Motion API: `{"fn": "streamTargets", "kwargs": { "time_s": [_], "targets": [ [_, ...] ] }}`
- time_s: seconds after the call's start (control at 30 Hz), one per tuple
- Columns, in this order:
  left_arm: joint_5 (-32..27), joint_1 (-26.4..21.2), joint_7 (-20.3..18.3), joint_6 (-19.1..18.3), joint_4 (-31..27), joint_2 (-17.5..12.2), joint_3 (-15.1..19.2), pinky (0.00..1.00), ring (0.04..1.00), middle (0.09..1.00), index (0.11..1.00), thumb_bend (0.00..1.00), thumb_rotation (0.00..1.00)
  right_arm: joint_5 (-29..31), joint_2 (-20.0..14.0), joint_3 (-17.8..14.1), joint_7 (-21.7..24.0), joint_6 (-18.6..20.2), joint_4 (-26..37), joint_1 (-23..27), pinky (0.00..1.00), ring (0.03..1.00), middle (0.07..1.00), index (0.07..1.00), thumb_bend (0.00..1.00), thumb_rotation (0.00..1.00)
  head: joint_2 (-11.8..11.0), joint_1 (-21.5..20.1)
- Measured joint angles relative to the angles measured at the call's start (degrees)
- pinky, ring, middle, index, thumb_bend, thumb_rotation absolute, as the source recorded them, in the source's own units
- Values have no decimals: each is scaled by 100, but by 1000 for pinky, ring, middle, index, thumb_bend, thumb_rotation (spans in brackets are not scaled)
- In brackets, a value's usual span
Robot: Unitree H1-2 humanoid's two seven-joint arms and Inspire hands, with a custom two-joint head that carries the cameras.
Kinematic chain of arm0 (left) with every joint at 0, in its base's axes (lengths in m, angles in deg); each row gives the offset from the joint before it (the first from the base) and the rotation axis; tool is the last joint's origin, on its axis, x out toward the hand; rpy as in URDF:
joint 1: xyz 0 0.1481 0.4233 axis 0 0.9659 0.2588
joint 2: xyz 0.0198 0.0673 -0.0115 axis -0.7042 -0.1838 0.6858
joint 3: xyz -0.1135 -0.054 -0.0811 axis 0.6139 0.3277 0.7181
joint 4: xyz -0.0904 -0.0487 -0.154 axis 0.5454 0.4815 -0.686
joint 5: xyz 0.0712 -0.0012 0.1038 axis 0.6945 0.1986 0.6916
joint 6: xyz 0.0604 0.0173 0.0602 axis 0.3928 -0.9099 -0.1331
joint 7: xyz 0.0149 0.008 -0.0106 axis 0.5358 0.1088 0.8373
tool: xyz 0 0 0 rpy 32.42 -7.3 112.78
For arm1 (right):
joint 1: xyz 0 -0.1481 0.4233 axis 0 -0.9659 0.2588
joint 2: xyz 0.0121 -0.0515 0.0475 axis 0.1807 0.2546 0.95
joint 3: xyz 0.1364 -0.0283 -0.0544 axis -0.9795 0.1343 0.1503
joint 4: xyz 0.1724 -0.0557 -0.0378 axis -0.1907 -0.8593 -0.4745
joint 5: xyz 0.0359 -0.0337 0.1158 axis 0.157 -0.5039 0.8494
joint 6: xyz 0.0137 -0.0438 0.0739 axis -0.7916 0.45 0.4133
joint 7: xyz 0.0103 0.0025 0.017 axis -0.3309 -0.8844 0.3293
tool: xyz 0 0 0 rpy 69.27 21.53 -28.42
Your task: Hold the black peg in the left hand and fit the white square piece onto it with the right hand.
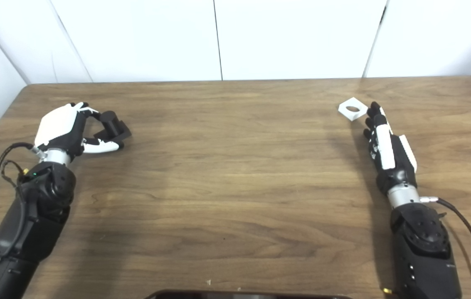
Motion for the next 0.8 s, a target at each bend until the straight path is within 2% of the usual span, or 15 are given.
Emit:
{"fn": "streamTargets", "kwargs": {
  "time_s": [0.3,0.8],
  "targets": [
    [258,-75,-430,-8,2,6,71,1000,1000,961,703,817,403,6,-3,0,1,2,-1,-1,1000,1000,1000,1000,643,1000,-18,0],
    [303,-177,-489,-8,223,32,-3,1000,1000,966,712,829,424,6,-5,5,7,-4,-8,1,1000,1000,1000,1000,639,1000,-53,-17]
  ]
}}
